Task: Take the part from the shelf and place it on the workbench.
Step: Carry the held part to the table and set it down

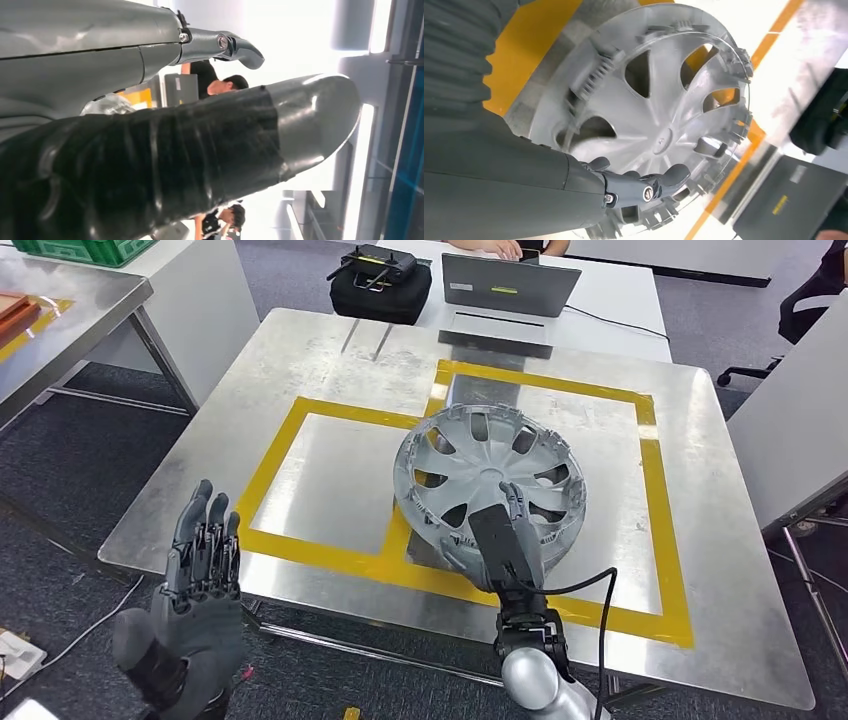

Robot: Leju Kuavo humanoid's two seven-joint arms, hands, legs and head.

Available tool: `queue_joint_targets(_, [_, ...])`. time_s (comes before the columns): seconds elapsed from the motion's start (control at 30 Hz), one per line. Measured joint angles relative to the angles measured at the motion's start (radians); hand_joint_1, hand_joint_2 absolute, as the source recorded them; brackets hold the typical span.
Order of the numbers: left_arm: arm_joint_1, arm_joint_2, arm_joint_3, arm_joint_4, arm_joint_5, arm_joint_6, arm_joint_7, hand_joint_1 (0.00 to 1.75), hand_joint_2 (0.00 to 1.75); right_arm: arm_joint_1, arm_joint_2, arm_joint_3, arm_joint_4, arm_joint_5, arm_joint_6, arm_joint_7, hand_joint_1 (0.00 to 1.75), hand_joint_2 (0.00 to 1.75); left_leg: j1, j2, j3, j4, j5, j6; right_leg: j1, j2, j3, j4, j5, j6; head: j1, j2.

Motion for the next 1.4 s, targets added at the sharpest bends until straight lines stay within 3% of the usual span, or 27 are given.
queue_joint_targets(0.3, [0.017,0.028,-0.003,-0.027,-0.031,0.082,0.026,0.0,0.0,0.138,-0.036,-0.04,-0.217,-0.082,0.0,-0.139,0.0,0.0,0.0,0.0,0.0,0.0,-0.001,0.0,0.0,0.0,0.0,0.0,-0.001,0.0,0.0,0.0])
queue_joint_targets(0.47, [0.028,0.036,-0.005,-0.032,-0.044,0.119,0.018,0.0,0.0,0.205,-0.059,-0.046,-0.323,-0.169,0.0,-0.264,0.0,0.0,-0.001,0.0,-0.001,0.0,-0.001,0.001,-0.001,0.0,0.0,0.0,-0.002,0.002,0.0,0.0])
queue_joint_targets(0.8, [0.034,0.042,-0.008,-0.032,-0.045,0.128,0.007,0.0,0.0,0.253,-0.095,-0.045,-0.438,-0.202,0.0,-0.295,0.0,0.0,-0.001,0.0,-0.001,0.0,-0.002,0.001,-0.002,0.0,-0.001,0.0,-0.002,0.002,0.0,0.0])
queue_joint_targets(0.97, [0.043,0.046,-0.012,-0.032,-0.046,0.16,0.0,0.0,0.0,0.295,-0.108,-0.045,-0.483,-0.276,0.004,-0.406,0.0,0.0,-0.002,0.0,-0.001,0.0,-0.002,0.001,-0.002,0.0,-0.001,0.0,-0.002,0.002,0.0,0.0])
queue_joint_targets(1.1, [0.043,0.051,-0.018,-0.032,-0.038,0.178,-0.003,0.0,0.0,0.329,-0.124,-0.045,-0.535,-0.247,0.02,-0.497,0.0,1.75,-0.003,0.0,-0.001,0.001,-0.004,0.002,-0.003,0.0,0.0,-0.001,-0.003,0.003,0.0,0.0])
queue_joint_targets(1.4, [0.042,0.059,-0.022,-0.032,-0.035,0.185,0.009,0.0,0.0,0.37,-0.141,-0.044,-0.63,-0.251,0.118,-0.573,0.0,1.75,-0.01,0.0,-0.003,0.007,-0.011,0.015,-0.011,0.0,0.001,-0.002,-0.003,0.016,-0.003,0.0])
